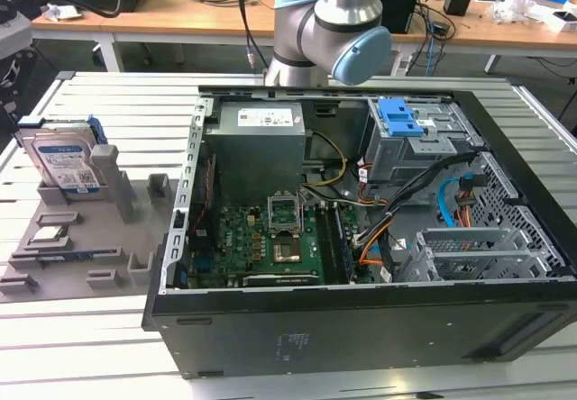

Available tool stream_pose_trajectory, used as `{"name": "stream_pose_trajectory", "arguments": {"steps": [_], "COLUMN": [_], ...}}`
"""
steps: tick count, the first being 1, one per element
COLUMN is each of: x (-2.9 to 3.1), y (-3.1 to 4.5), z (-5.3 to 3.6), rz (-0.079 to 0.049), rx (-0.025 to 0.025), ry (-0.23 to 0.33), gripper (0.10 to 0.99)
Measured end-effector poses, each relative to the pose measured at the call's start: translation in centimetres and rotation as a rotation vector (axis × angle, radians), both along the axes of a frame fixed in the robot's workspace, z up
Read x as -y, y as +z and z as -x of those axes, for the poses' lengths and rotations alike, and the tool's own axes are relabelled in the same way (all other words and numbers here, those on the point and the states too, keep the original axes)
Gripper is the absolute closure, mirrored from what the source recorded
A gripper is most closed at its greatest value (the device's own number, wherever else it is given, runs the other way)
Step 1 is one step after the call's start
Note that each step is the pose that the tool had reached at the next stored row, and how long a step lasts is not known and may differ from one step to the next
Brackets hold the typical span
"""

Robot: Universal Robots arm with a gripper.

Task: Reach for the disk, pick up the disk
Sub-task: 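Pick up the disk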

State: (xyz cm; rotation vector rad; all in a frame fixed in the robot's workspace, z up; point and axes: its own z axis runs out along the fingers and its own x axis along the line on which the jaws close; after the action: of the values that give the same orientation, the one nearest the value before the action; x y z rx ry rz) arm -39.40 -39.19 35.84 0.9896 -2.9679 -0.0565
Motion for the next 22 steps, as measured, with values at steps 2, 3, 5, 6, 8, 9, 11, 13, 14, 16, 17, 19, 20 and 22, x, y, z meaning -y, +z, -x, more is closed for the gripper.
{"name": "stream_pose_trajectory", "arguments": {"steps": [2, 3, 5, 6, 8, 9, 11, 13, 14, 16, 17, 19, 20, 22], "x": [0.00, 0.00, 0.00, 0.00, 0.00, 0.00, 0.00, 0.00, 0.00, 0.00, 0.00, 0.00, 0.00, 0.00], "y": [0.00, 0.00, 0.00, 0.00, 0.00, 0.00, 0.00, 0.00, 0.00, 0.00, 0.00, 0.00, 0.00, 0.00], "z": [0.00, 0.00, 0.00, 0.00, 0.00, 0.00, 0.00, 0.00, 0.00, 0.00, 0.00, 0.00, 0.00, 0.00], "rz": [0.000, 0.000, 0.000, 0.000, 0.000, 0.000, 0.000, 0.000, 0.000, 0.000, 0.000, 0.000, 0.000, 0.000], "rx": [0.0001, -0.0001, 0.0000, 0.0000, 0.0000, 0.0000, 0.0000, 0.0000, 0.0000, 0.0001, 0.0000, 0.0000, 0.0000, 0.0000], "ry": [0.023, 0.039, 0.063, 0.077, 0.104, 0.114, 0.138, 0.158, 0.168, 0.206, 0.222, 0.241, 0.259, 0.278], "gripper": [0.980, 0.980, 0.980, 0.980, 0.980, 0.980, 0.980, 0.980, 0.980, 0.980, 0.980, 0.980, 0.980, 0.980]}}
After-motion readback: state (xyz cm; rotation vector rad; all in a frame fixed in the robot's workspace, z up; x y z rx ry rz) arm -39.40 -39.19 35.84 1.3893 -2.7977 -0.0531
